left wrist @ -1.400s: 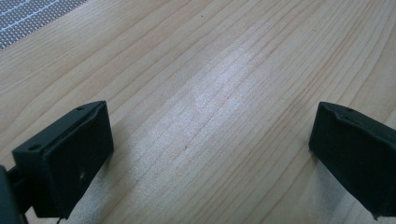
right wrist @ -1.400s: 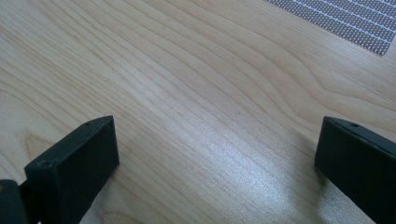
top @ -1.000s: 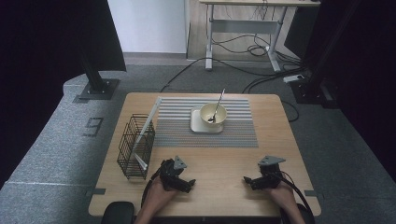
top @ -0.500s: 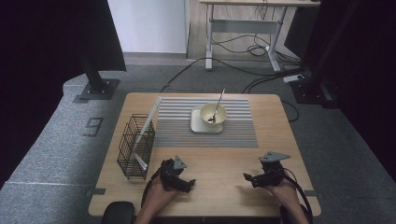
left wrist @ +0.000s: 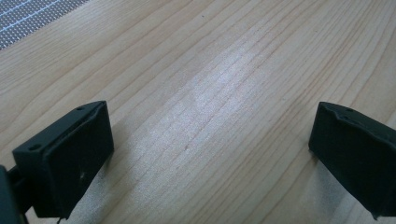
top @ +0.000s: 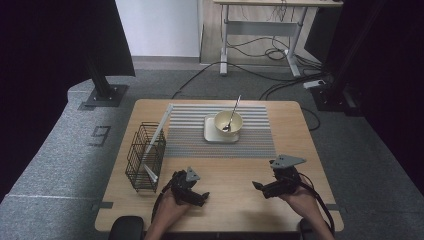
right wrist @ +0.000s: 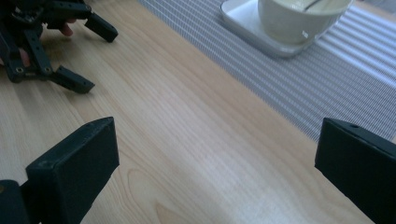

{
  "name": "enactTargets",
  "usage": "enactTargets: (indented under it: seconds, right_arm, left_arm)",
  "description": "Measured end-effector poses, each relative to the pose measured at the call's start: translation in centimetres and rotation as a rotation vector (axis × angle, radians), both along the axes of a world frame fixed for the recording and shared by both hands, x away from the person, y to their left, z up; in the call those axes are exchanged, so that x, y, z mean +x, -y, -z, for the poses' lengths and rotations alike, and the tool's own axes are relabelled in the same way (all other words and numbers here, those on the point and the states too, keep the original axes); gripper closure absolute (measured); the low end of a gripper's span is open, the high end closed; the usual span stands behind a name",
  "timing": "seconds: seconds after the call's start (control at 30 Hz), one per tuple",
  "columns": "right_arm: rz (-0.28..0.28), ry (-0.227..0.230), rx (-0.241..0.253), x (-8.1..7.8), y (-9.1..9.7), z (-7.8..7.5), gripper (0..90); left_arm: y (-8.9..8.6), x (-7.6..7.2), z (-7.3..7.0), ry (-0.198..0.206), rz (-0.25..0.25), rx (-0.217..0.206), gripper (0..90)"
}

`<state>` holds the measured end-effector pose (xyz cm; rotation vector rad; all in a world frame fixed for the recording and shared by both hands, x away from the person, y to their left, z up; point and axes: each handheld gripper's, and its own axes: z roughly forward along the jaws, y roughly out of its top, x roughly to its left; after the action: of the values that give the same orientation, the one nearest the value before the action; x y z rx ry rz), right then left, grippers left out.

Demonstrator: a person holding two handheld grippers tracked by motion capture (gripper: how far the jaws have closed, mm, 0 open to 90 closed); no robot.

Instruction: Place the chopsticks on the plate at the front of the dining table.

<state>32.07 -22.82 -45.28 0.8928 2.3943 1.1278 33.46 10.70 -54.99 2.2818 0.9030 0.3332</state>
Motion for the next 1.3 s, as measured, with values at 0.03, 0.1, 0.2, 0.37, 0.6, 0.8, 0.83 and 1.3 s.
enactTargets:
  seconds: [0.03, 0.1, 0.2, 0.37, 0.6, 0.8, 0.83, 1.3]
  right_arm:
    - [-0.007, 0.011, -0.011, 0.0, -0.3, -0.4, 0.0]
    - [-0.015, 0.027, -0.01, 0.2, -0.8, -1.2, 0.0]
    - [-0.026, 0.021, 0.008, 0.5, -1.3, -1.9, 0.0]
    - [-0.042, 0.029, 0.023, 1.3, -2.4, -3.3, 0.0]
    - [-0.1, 0.024, 0.024, 1.9, -4.4, -5.0, 0.0]
    - [-0.137, 0.02, 0.033, 2.4, -6.0, -6.3, 0.0]
    - [-0.138, 0.018, 0.031, 2.5, -6.3, -6.6, 0.0]
    - [-0.191, 0.021, 0.004, 3.5, -9.6, -9.2, 0.0]
  left_arm:
    - [0.0, 0.0, 0.0, 0.0, 0.0, 0.0, 0.0]
    - [0.0, 0.0, 0.0, 0.0, -0.001, 0.0, 0.0]
    - [0.0, 0.0, 0.0, 0.0, -0.001, -0.001, 0.0]
    - [0.0, 0.0, 0.0, 0.0, -0.004, -0.003, 0.0]
    - [0.0, 0.0, 0.0, 0.0, -0.003, -0.002, 0.0]
    - [0.0, 0.0, 0.0, -0.001, -0.003, -0.003, 0.0]
    - [0.0, 0.0, 0.0, -0.001, -0.001, 0.0, 0.0]
    - [0.1, -0.1, 0.0, -0.001, -0.011, -0.001, 0.0]
